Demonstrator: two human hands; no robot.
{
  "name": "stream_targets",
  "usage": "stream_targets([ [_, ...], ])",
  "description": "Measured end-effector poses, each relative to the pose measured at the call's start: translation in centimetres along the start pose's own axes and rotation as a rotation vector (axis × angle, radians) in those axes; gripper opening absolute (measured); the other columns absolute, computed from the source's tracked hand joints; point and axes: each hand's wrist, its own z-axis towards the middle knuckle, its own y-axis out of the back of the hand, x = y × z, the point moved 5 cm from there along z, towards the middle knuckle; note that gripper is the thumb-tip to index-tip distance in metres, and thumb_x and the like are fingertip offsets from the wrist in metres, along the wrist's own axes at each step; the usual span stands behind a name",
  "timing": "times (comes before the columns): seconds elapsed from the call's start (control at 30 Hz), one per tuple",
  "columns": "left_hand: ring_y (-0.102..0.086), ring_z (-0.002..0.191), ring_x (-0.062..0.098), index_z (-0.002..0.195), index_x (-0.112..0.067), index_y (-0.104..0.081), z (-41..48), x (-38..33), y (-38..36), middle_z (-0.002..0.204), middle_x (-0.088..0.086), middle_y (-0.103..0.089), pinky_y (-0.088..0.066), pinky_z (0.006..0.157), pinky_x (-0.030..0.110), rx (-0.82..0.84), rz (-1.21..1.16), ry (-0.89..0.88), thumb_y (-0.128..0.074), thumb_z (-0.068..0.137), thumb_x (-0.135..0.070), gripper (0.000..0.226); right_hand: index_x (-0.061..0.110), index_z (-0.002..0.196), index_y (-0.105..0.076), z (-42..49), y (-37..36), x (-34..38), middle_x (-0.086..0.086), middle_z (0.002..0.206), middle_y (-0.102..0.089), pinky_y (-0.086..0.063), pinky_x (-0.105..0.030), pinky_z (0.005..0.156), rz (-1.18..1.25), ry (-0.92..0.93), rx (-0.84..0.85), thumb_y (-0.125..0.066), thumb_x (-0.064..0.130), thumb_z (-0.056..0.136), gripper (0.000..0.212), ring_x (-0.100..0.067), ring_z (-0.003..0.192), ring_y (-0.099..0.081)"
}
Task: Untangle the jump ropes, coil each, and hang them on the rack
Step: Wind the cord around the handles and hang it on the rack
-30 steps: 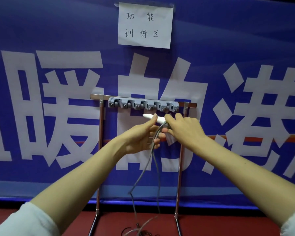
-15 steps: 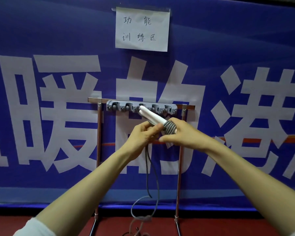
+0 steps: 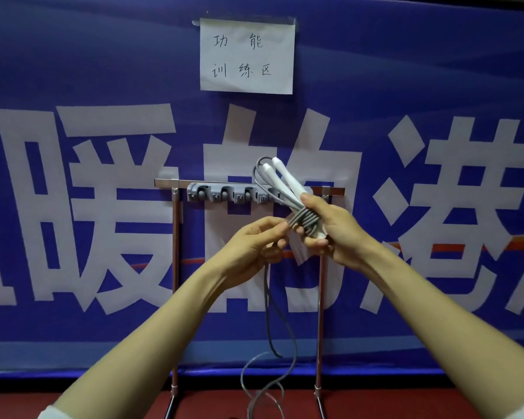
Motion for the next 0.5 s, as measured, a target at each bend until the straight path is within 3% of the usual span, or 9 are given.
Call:
stream_targets([
  [0.1,-0.048,0.062,0.008,0.085,-0.018,-0.067,-0.3,-0.9,1.4,0.069,0.000,-0.056,-0.043,0.064,0.021,-0.011,0.234,-0.115,-0.061,0.085,-0.022,0.007,0.009,0.109,-0.057,-0.7,-0.1,-0.1,-0.008,0.063,-0.051,-0.018,-0.014,0.034,0.079,-0.057,0.123,-0.052,0.040,0.091,0.036,-0.007,0.035,-0.031],
  [0.2,-0.055,0.075,0.014,0.084,-0.014,-0.067,-0.5,-1.7,2.1,0.076,-0.003,-0.064,-0.047,0.075,0.025,-0.046,0.426,-0.250,-0.064,0.081,-0.019,0.007,0.010,0.114,-0.058,-1.5,-1.0,-0.6,-0.008,0.063,-0.050,-0.018,-0.013,0.035,0.136,-0.161,0.341,-0.066,0.045,0.082,0.048,-0.007,0.040,-0.032],
  [0.3,-0.063,0.077,0.009,0.090,-0.009,-0.065,-0.8,-2.0,1.4,0.077,-0.008,-0.071,-0.052,0.073,0.020,-0.020,0.452,-0.300,-0.061,0.085,-0.004,0.008,0.007,0.118,-0.049,-2.7,-2.2,-1.1,-0.008,0.062,-0.051,-0.028,-0.009,0.032,0.199,-0.276,0.583,-0.076,0.044,0.077,0.061,-0.005,0.040,-0.041],
  [0.37,-0.065,0.077,0.002,0.090,-0.014,-0.063,-1.0,-1.8,1.7,0.074,-0.012,-0.071,-0.049,0.069,0.013,-0.037,0.544,-0.284,-0.057,0.087,0.010,0.024,0.007,0.116,-0.049,-3.3,-2.6,-1.4,-0.007,0.061,-0.051,-0.029,-0.008,0.032,0.193,-0.364,0.661,-0.076,0.044,0.078,0.059,-0.004,0.040,-0.042],
  [0.43,-0.061,0.078,0.005,0.097,-0.014,-0.064,-1.0,-1.7,3.3,0.077,-0.014,-0.064,-0.046,0.067,0.008,-0.105,0.636,-0.204,-0.058,0.091,0.004,0.020,0.008,0.108,-0.051,-3.7,-2.5,-1.9,-0.005,0.062,-0.051,-0.025,-0.009,0.033,0.096,-0.453,0.672,-0.078,0.046,0.075,0.057,-0.003,0.039,-0.038],
  [0.5,-0.061,0.076,0.003,0.101,-0.013,-0.067,-0.9,-2.6,3.5,0.082,-0.012,-0.065,-0.046,0.068,0.010,0.067,0.713,-0.208,-0.064,0.088,-0.004,0.016,0.010,0.099,-0.057,-3.9,-2.3,-2.1,-0.005,0.063,-0.052,-0.023,-0.010,0.035,0.030,-0.513,0.675,-0.079,0.047,0.073,0.051,-0.002,0.039,-0.036],
])
